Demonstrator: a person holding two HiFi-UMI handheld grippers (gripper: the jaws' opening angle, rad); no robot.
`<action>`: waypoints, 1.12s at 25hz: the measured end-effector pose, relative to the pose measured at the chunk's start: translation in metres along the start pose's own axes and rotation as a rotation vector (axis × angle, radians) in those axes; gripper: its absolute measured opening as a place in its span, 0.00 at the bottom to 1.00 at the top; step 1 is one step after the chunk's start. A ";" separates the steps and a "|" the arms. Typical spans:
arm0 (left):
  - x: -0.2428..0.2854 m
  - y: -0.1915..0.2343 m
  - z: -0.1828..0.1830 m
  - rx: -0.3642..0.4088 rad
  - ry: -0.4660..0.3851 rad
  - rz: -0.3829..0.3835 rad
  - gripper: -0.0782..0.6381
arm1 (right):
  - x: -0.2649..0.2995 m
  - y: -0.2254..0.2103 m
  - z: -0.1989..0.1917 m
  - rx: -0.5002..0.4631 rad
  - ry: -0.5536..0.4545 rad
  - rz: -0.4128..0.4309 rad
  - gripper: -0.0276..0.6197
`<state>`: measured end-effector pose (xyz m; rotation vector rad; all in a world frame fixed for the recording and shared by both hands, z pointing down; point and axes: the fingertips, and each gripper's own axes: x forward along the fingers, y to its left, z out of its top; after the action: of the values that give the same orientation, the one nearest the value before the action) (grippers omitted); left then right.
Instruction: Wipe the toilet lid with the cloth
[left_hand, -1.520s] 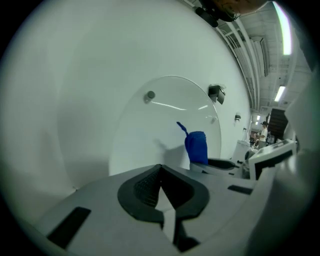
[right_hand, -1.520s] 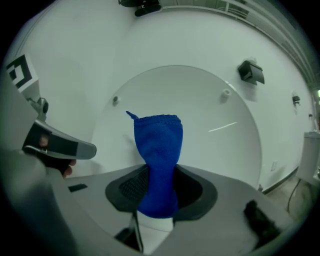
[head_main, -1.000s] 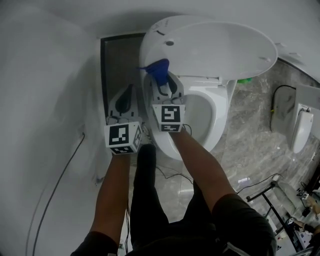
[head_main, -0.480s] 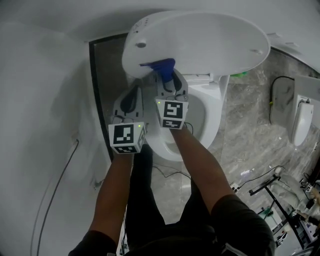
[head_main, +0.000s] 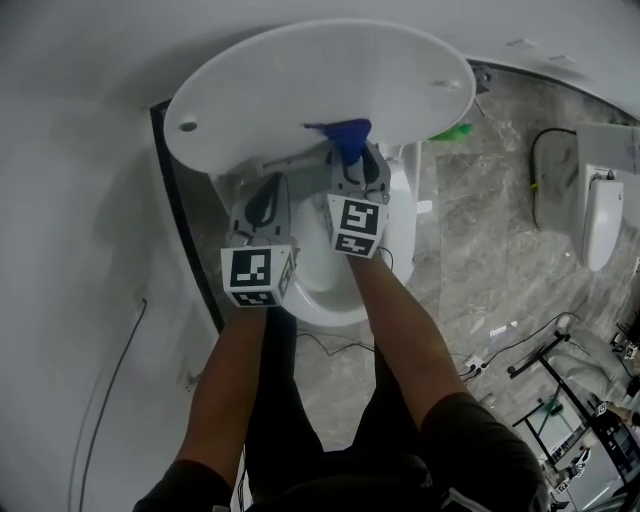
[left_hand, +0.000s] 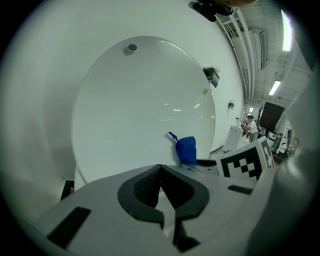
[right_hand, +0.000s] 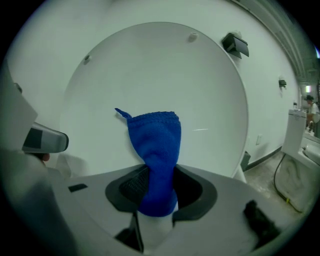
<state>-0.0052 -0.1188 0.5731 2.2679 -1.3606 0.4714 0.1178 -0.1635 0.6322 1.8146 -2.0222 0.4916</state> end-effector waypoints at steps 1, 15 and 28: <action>0.003 -0.006 -0.001 0.005 0.003 -0.007 0.12 | -0.002 -0.012 -0.003 0.013 0.009 -0.023 0.25; -0.011 -0.027 0.028 0.056 -0.028 0.012 0.12 | -0.042 -0.063 -0.002 -0.004 0.020 -0.030 0.25; -0.113 0.008 0.193 0.252 -0.134 0.106 0.12 | -0.197 -0.005 0.070 0.048 0.043 0.108 0.25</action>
<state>-0.0526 -0.1431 0.3552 2.4756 -1.5708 0.5626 0.1382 -0.0284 0.4738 1.7127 -2.1044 0.6097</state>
